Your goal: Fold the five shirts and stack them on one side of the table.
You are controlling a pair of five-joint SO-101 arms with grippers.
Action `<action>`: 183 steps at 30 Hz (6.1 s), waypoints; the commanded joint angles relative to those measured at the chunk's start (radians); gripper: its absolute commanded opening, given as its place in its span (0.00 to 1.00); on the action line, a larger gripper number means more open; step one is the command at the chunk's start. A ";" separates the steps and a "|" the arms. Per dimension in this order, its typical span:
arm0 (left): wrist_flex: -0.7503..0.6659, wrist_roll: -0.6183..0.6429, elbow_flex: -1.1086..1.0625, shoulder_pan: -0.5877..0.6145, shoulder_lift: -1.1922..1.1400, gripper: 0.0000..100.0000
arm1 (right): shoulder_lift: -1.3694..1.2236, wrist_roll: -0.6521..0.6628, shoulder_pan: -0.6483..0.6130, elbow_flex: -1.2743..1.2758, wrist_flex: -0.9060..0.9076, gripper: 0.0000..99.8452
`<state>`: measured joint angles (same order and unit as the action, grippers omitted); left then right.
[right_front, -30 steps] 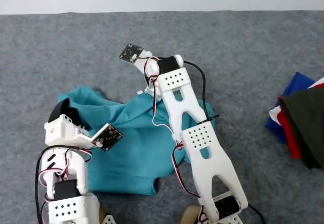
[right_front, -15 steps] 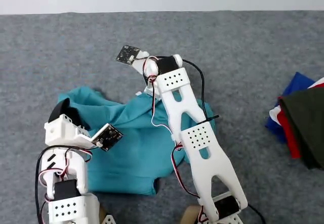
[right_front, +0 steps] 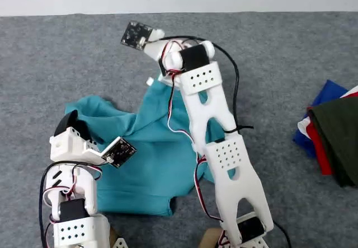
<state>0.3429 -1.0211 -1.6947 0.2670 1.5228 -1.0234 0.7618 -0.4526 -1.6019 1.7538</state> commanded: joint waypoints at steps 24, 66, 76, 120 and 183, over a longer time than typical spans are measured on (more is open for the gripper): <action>-0.002 -0.003 0.005 0.000 0.009 0.00 | 0.748 -0.130 -0.142 1.562 -0.193 0.12; -0.390 -0.008 0.054 0.020 0.011 0.00 | 1.056 -0.014 -0.105 1.557 -0.048 0.01; -0.646 -0.003 0.254 0.012 0.011 0.00 | 1.267 -0.017 0.036 1.353 -0.027 0.01; -0.141 -0.008 0.579 -0.043 0.000 0.00 | 1.910 0.018 0.346 1.919 -0.394 0.01; 0.496 0.730 2.697 -0.175 -2.415 0.00 | 0.506 -0.058 0.432 1.013 -0.901 0.01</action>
<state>0.8124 -0.3030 0.7894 0.0982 -0.8032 -0.4833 0.7127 -0.0368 -0.4588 0.8577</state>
